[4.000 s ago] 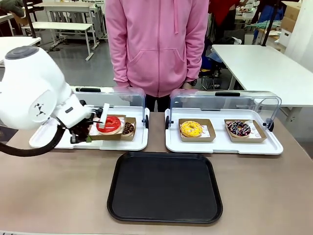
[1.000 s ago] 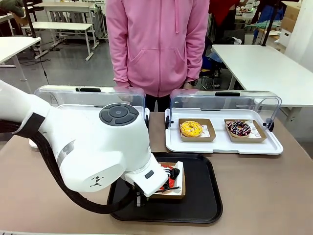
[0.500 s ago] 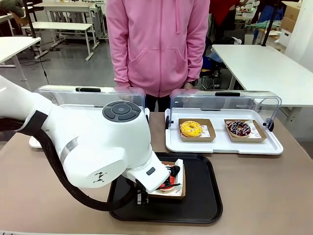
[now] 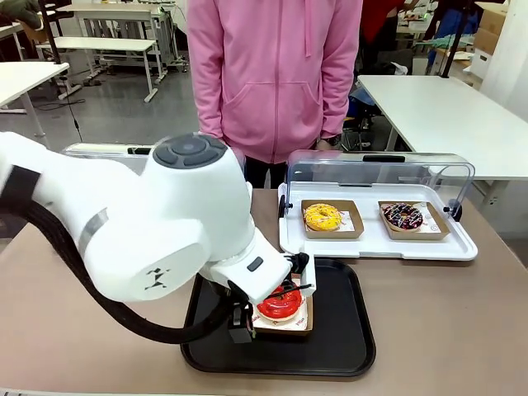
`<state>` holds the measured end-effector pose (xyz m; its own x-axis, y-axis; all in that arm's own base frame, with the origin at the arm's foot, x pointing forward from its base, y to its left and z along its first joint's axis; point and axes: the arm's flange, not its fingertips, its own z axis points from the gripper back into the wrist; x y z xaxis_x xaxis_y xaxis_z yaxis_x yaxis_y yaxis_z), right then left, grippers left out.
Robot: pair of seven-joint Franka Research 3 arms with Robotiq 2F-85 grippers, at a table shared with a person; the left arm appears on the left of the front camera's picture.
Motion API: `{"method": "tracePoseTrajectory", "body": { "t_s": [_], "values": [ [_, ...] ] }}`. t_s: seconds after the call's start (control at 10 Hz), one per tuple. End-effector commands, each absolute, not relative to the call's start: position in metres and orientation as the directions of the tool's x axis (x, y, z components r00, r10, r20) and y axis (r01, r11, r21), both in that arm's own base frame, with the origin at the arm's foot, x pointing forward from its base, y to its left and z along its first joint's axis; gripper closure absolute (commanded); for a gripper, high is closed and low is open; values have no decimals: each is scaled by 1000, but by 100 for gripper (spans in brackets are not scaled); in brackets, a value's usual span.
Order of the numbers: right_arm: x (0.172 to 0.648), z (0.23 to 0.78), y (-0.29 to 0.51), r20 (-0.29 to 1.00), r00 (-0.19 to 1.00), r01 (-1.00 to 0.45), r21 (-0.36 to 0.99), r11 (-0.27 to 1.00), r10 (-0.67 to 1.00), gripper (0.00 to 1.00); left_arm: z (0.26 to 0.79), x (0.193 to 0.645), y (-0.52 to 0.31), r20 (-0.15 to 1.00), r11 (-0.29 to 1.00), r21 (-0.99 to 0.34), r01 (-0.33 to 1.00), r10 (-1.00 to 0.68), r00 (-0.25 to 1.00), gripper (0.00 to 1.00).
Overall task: Move the first donut from the left to the tray.
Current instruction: Pick up the Paper togo box containing the Donut indicated by the person and place it on the Handle tray.
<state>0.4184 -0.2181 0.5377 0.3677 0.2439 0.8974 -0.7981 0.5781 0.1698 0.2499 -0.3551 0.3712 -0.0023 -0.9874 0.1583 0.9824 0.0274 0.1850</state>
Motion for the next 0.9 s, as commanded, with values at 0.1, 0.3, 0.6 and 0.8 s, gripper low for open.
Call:
{"method": "tracePoseTrajectory", "body": {
  "t_s": [0.1, 0.3, 0.6, 0.8],
  "values": [
    [420, 540, -218, 905, 354, -803, 164, 572, 237, 0, 396, 245, -351, 153, 19, 163, 986, -988, -7, 0],
    [420, 540, -218, 905, 354, -803, 164, 572, 237, 0, 384, 247, -354, 161, 28, 194, 981, -987, -3, 0],
    [420, 540, -218, 905, 354, -803, 164, 572, 237, 0, 384, 247, -354, 161, 28, 194, 981, -987, -3, 0],
    [420, 540, -218, 905, 354, -803, 164, 572, 237, 0, 384, 247, -354, 161, 28, 194, 981, -987, -3, 0]
  ]
}}
